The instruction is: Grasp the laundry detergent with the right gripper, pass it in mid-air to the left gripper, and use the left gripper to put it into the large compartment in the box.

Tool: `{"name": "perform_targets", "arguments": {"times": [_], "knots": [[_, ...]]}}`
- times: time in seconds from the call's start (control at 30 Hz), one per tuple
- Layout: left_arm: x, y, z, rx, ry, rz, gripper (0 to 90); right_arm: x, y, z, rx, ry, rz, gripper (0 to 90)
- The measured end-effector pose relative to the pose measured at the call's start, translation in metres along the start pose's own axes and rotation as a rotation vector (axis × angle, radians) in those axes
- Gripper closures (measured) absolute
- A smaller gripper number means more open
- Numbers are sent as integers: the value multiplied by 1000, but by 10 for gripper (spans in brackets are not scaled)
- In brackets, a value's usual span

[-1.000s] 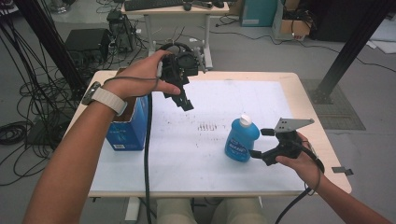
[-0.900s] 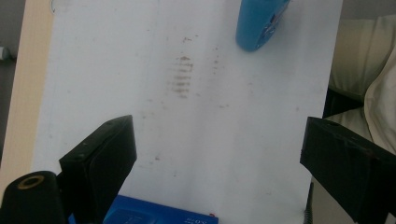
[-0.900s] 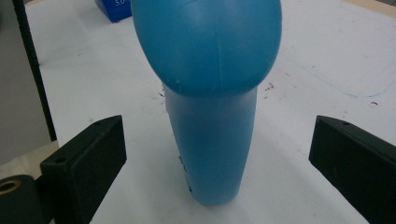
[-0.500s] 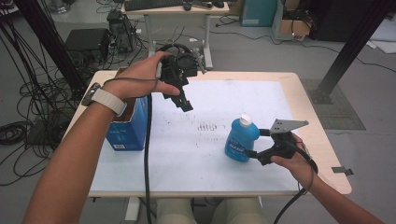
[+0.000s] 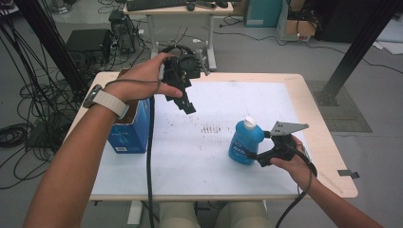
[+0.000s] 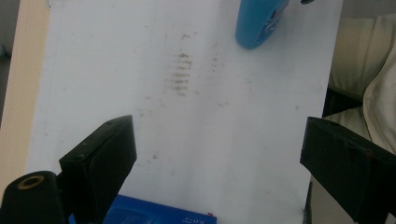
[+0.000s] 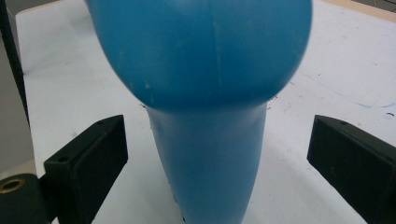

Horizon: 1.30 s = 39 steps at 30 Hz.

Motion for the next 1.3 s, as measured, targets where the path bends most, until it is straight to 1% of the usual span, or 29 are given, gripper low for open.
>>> {"name": "perform_targets", "arguments": {"times": [0.07, 0.23, 0.33, 0.37, 0.47, 0.63, 0.67, 0.7, 0.73, 0.9, 0.93, 1.07, 1.17, 1.2, 1.3], "knots": [[0, 0, 0, -1, -1, -4, 109, -1, 0, 3, 9, 16, -12, 51], [-1, -1, 1, -3, -4, -1, 109, -2, -1, 6, 11, 21, -12, 53], [-1, -1, 2, -3, -2, -3, 109, -2, -1, 7, 8, 27, -9, 59], [-1, -1, 2, -3, -3, -2, 109, -3, -2, 6, 4, 17, 3, 61], [0, -1, 2, -4, -4, -3, 109, -3, -2, 9, 9, 36, -3, 66], [0, -1, 2, -3, -1, -5, 109, -3, -4, 11, 10, 39, -8, 84], [0, -1, 2, -3, 0, -6, 109, -4, -4, 10, 7, 29, 4, 87], [-1, -1, 2, -3, -2, -4, 109, -4, -5, 11, 7, 33, 7, 89], [0, -1, 2, -3, 0, -5, 109, -4, -2, 13, 12, 63, -33, 93], [-1, -1, 2, -3, 0, -5, 109, -4, -3, 14, 12, 60, -19, 104], [-1, -1, 2, -3, 0, -6, 109, -3, -3, 15, 15, 66, -25, 107], [-1, -1, 3, -5, -1, -9, 109, -3, -3, 17, 13, 74, -26, 118], [-2, -1, 2, -3, -3, -8, 109, -4, -2, 17, 16, 70, -31, 129], [-2, -1, 2, -3, -4, -10, 109, -4, -3, 18, 17, 70, -20, 132], [-2, -1, 2, -2, 0, -10, 109, -5, -3, 19, 19, 71, -20, 138]]}}
Point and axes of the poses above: each handheld gripper's, and its own axes: z roughly forward along the jaws, x roughly out of its top, y roughly to its right, the point moved 3 cm from there along z, roughly forward along the jaws, and after that the axes turned 14 degrees about -x, right-handed, at the moved point
